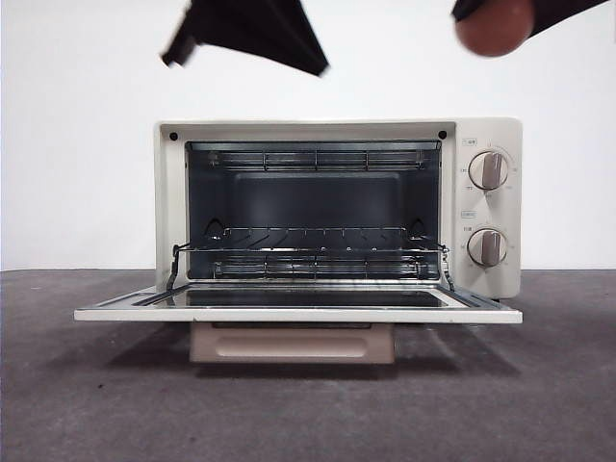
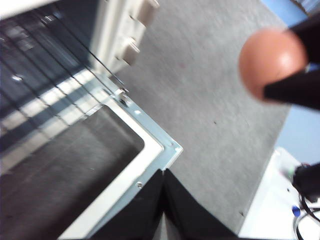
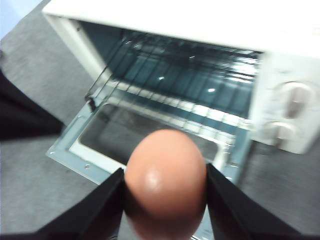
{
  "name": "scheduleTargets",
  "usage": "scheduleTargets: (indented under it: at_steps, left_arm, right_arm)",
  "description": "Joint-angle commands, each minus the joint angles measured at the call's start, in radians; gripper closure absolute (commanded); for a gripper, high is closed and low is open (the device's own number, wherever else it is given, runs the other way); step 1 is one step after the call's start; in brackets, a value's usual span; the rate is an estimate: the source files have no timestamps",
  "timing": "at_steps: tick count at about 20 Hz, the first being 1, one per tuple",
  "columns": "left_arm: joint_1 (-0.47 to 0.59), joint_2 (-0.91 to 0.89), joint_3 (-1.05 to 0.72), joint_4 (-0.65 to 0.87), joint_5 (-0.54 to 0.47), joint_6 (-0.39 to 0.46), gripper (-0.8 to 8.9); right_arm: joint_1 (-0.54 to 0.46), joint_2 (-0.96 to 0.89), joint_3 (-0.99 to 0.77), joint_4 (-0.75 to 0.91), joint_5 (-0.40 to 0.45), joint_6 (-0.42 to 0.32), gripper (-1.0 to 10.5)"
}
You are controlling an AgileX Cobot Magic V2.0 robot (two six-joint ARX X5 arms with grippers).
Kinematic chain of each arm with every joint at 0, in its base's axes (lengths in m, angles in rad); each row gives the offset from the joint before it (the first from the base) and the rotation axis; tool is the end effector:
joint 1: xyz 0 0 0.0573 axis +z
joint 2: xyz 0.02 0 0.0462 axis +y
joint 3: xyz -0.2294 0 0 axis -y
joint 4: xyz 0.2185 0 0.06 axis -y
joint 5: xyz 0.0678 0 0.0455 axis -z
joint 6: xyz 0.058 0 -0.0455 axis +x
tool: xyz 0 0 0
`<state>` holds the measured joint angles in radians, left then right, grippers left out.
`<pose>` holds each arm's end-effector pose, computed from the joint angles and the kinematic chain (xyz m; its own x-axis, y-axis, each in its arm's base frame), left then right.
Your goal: Eggoven
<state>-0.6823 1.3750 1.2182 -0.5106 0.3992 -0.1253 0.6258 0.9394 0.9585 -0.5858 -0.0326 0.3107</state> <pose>0.2154 -0.2040 0.2786 0.3166 -0.7580 -0.5703 0.7515 0.5673 -0.3368 0.1675 0.1234 0.2853 0.6643 0.5203 -0.5366 -0.4456 0.8521 0.2746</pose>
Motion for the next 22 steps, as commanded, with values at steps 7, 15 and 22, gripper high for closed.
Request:
scheduleTargets:
  at_steps: [7,15,22]
  left_arm:
    - [0.229,-0.258,-0.238,0.009,0.007,-0.025,8.08]
    - [0.464,-0.509,-0.470,-0.021,0.114,-0.013,8.08]
    - [0.499,-0.548,-0.486,-0.065,0.128,0.009,8.08]
  right_arm:
    - [-0.009,0.278,0.012,0.219,-0.058,-0.004,9.4]
    - [-0.056,0.566,0.012,0.491,-0.037,0.016,9.4]
    - [-0.090,0.645,0.012,0.563,-0.012,0.014,9.4]
